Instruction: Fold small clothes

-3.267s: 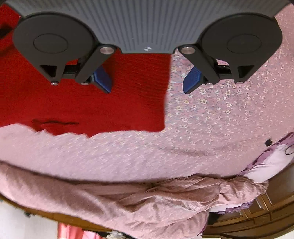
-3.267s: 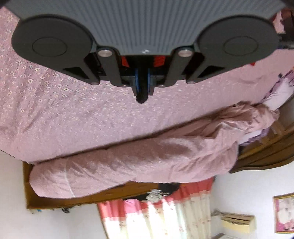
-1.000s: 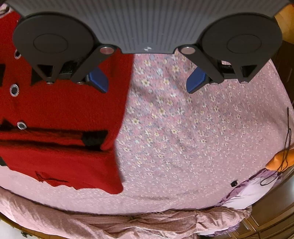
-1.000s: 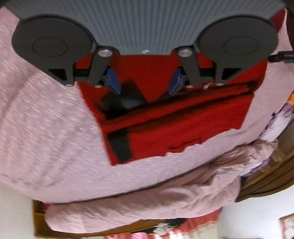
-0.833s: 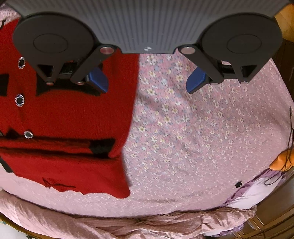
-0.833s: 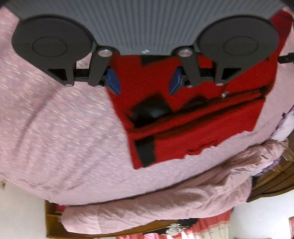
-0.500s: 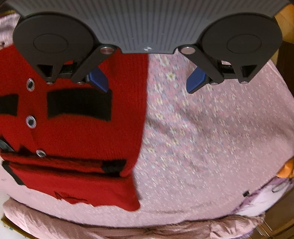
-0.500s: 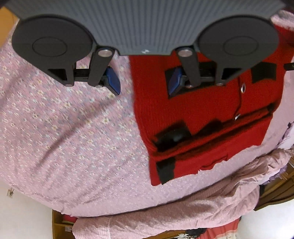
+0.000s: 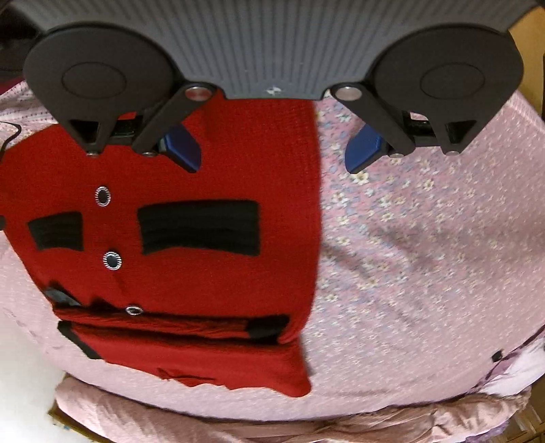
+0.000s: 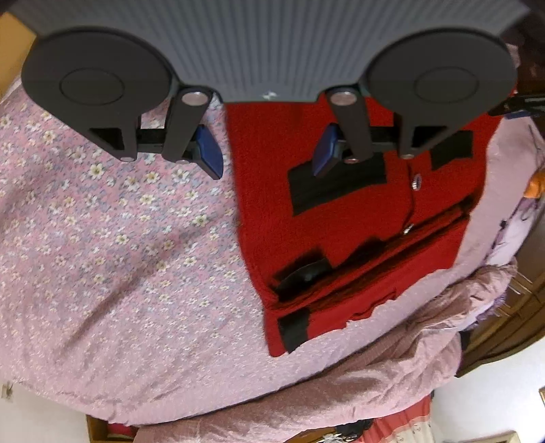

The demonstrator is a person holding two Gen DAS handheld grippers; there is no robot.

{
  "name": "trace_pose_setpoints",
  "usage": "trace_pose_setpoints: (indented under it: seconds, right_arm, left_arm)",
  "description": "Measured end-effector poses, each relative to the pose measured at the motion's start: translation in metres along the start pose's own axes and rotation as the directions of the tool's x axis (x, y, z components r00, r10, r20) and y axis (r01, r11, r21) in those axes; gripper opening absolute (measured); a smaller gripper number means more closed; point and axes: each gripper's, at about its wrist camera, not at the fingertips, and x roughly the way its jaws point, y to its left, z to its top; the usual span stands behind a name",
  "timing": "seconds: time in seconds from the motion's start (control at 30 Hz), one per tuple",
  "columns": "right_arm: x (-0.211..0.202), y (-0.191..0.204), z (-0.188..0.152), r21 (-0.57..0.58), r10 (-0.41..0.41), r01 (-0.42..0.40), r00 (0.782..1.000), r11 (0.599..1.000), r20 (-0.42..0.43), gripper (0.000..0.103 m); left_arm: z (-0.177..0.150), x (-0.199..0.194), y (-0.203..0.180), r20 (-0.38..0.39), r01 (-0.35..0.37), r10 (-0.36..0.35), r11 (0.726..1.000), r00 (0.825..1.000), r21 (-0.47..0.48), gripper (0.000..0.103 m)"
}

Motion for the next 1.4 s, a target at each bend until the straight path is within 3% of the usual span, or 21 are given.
trace_pose_setpoints:
  seconds: [0.2,0.53,0.83,1.17,1.23,1.33,1.4]
  right_arm:
    - [0.006,0.000,-0.003,0.037,0.093,-0.091,0.995,0.995,-0.041,0.061]
    - [0.025,0.003,-0.005,0.047,0.146,-0.142,0.986,0.989,-0.085,0.061]
    - [0.028,0.007,-0.007,-0.017,0.144,-0.146,0.986,0.989,-0.090,0.060]
    - [0.031,0.012,-0.009,-0.065,0.156,-0.164,0.981,0.984,-0.115,0.060]
    - [0.032,0.014,-0.009,-0.087,0.152,-0.163,0.980,0.983,-0.125,0.054]
    - [0.034,0.017,-0.008,-0.130,0.126,-0.145,0.981,0.981,-0.149,0.034]
    - [0.034,0.017,-0.008,-0.137,0.121,-0.143,0.980,0.980,-0.158,0.015]
  left_arm:
    - [0.001,0.004,0.000,0.025,0.089,-0.089,0.996,0.996,0.009,0.087]
    - [0.005,0.029,-0.001,-0.042,0.230,-0.231,0.973,0.972,-0.025,0.087]
    - [0.002,0.036,-0.027,-0.061,0.124,-0.121,0.991,0.991,0.046,0.087]
    - [0.002,0.046,-0.050,-0.070,0.050,-0.040,0.987,0.997,0.153,0.086]
    - [0.001,0.045,-0.054,-0.059,0.017,-0.007,0.985,0.998,0.171,0.071]
    - [0.001,0.042,-0.057,-0.051,-0.038,0.049,0.981,0.998,0.192,0.053]
    - [0.002,0.040,-0.055,-0.048,-0.043,0.053,0.981,0.997,0.191,0.045]
